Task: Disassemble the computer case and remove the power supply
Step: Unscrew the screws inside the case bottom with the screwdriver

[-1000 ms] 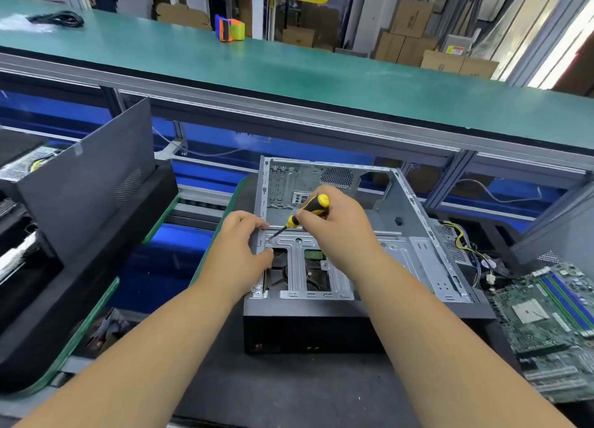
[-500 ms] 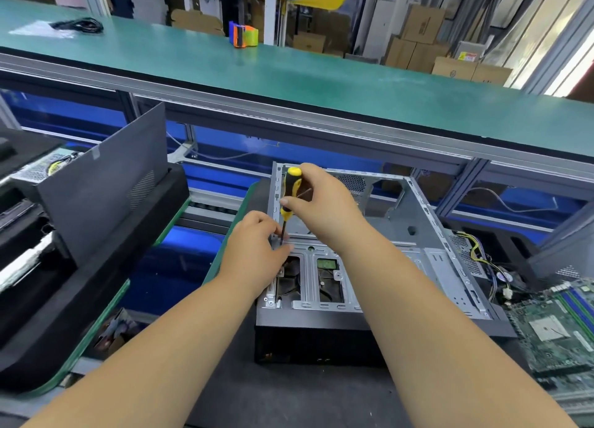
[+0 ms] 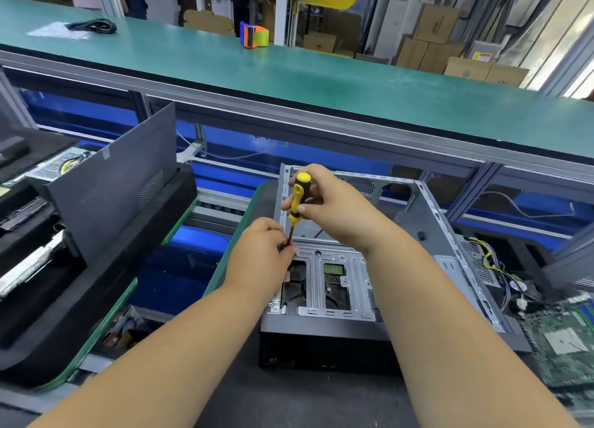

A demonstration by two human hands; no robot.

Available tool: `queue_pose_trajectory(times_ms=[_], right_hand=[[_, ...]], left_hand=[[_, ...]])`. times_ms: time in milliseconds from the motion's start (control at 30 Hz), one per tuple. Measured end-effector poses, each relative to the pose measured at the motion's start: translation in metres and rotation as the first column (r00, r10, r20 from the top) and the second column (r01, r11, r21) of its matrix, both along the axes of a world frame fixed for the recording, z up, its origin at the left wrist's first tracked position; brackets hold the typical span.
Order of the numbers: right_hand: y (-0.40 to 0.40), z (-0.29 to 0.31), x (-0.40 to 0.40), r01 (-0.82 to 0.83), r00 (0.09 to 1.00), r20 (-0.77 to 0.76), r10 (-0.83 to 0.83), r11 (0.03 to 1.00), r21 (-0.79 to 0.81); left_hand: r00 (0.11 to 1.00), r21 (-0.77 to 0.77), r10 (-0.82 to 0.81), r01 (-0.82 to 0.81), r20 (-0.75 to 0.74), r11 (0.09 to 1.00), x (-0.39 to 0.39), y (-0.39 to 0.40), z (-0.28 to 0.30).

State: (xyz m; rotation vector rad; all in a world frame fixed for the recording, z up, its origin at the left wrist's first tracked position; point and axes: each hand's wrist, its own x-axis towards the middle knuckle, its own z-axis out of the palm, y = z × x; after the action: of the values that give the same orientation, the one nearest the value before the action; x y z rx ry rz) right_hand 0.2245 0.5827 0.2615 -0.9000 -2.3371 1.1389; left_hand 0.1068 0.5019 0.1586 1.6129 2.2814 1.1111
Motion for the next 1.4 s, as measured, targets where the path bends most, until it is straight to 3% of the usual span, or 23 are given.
queue_pose_trajectory(times_ms=[233,500,767,967,1400], right_hand=[[-0.017,-0.013,-0.016,0.155,0.922,-0.335,-0.193,0.978,-0.136],[-0.007,-0.036,-0.024,0.006,0.827,-0.534,-0.176,0.953,-0.304],[0.003,-0.044,-0.029,-0.088,0.796,-0.585,-0.156,0.926,-0.366],[-0.003,-0.041,-0.034,-0.189,0.695,-0.688,-0.208,0.871,-0.454],[0.001,-0.030,-0.037,-0.163,0.740,-0.637,-0.217,0.860,-0.483]], left_hand=[[0.996,-0.070,0.040,-0.047,-0.085,0.996,0.003,0.003,0.002],[0.996,-0.032,-0.050,0.047,-0.074,0.998,-0.001,-0.005,0.000],[0.996,-0.004,-0.045,0.045,-0.073,0.999,-0.002,-0.003,0.000],[0.995,-0.014,-0.031,0.030,-0.094,0.999,-0.001,-0.001,0.002],[0.984,-0.060,-0.037,0.027,-0.176,0.998,0.002,0.000,0.004]])
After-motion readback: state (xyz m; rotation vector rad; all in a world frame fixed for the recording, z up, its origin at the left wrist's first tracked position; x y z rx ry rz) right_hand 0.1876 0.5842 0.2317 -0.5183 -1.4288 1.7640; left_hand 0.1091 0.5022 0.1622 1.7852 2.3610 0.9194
